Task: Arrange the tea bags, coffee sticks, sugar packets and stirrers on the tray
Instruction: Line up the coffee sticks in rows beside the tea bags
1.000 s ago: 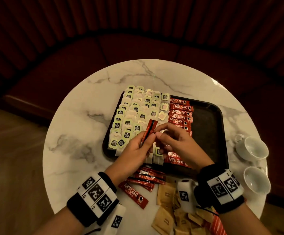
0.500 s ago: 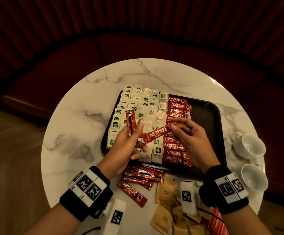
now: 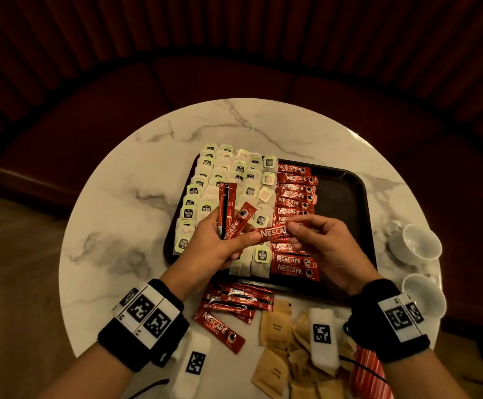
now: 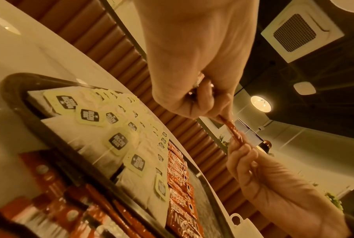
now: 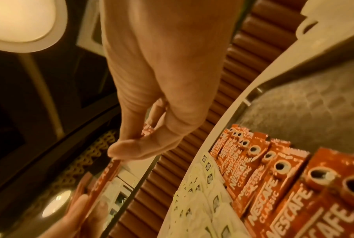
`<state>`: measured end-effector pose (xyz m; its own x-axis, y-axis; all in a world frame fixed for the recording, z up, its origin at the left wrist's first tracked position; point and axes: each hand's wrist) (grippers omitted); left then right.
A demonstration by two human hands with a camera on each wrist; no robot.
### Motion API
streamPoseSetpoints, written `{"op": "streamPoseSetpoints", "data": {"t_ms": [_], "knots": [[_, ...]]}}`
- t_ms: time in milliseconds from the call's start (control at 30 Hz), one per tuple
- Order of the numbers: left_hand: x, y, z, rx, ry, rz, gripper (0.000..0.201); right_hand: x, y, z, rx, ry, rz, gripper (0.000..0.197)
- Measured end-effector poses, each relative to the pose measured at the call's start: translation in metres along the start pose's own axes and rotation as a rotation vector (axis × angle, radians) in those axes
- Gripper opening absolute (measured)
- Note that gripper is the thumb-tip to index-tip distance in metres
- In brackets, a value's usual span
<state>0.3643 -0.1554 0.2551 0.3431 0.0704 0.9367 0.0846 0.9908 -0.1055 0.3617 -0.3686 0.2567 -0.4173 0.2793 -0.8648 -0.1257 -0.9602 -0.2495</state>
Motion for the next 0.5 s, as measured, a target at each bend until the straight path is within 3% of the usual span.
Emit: {"op": "streamPoseSetpoints", "data": {"t_ms": [133, 300, 500], "knots": [[-0.006, -0.002, -0.001, 0.044, 0.019, 0.081, 0.023, -0.01, 0.007, -0.015, 0.012, 0.003, 0.023, 0.021], [-0.014, 0.005, -0.003, 0.094, 0.058, 0.043, 0.024, -0.028, 0.039, -0.067, 0.27, 0.034, -0.01, 0.022], [-0.024, 0.009, -0.002, 0.105, 0.124, -0.005, 0.022, -0.017, 0.06, -0.133, 0.459, 0.04, 0.406, 0.02]]}}
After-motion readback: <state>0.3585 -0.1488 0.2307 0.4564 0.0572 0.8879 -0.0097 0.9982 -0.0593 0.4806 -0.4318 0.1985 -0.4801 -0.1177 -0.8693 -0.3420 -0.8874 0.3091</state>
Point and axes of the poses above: each hand's wrist, its own z-axis away from the middle knuckle, its own y-axis out of the back of the hand, x = y × z, and after that the axes turned 5 degrees about x, right-handed
